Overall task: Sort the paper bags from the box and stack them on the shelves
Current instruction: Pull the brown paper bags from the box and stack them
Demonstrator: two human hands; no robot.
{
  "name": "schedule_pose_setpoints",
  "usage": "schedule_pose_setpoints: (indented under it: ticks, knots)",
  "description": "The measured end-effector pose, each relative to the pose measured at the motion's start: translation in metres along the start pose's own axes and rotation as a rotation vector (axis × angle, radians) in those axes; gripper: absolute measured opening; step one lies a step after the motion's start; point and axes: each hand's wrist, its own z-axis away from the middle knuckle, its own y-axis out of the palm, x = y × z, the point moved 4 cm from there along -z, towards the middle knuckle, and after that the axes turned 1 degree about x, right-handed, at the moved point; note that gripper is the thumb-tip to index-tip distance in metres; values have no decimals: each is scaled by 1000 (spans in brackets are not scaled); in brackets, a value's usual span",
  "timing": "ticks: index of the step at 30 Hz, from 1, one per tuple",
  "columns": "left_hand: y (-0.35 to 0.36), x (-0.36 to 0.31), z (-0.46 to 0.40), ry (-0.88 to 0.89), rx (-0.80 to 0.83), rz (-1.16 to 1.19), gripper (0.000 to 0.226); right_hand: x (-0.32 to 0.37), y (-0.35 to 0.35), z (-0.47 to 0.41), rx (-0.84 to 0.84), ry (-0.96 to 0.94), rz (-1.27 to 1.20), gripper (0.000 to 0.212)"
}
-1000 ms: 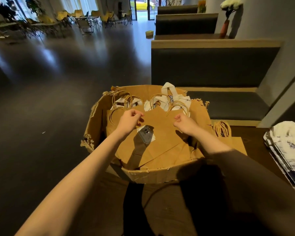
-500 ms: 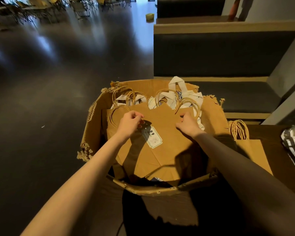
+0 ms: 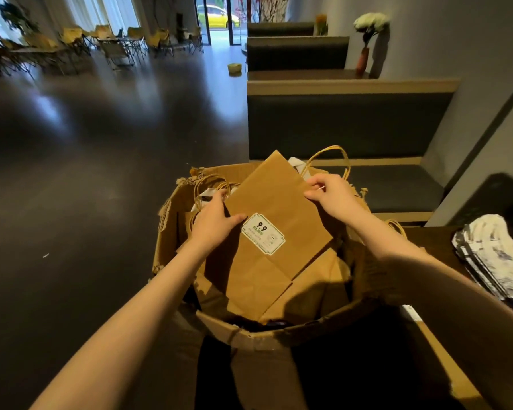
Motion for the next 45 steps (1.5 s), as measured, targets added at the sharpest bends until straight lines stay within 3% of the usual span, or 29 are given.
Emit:
schedule_pose_setpoints:
  ticks: [5,11,17,22,26,33,38,40,42,45]
  knots:
    - [-6,-9,11,28,95,165,49,23,-22,14,-62,-105,-1,21]
    - [-26,-2,27,-13,-224,188,35,20,-28,24,-176,-147,-89,25]
    - [-21,23,30,-114,-344,392,40,-13,-7,25,-72,-49,-54,23]
    - [-9,33,36,-159,-391,516,34,-59,36,9,224,163,134,30]
    - [-7,38,36,-178,-412,561,37,-77,57,3,400,222,327,43]
    - [-9,41,37,-177,-435,549,32,-96,72,-2,373,288,359,46]
    - [-9,41,39,-173,-445,545,34,-91,71,-4,395,261,415,23]
    - [-10,41,40,-180,-451,549,33,-83,67,-3,397,240,432,29]
    - [-12,39,41,-191,-465,566,32,-73,60,-1,396,203,457,21]
    - [-15,37,44,-187,-496,592,28,-53,42,1,317,129,497,39]
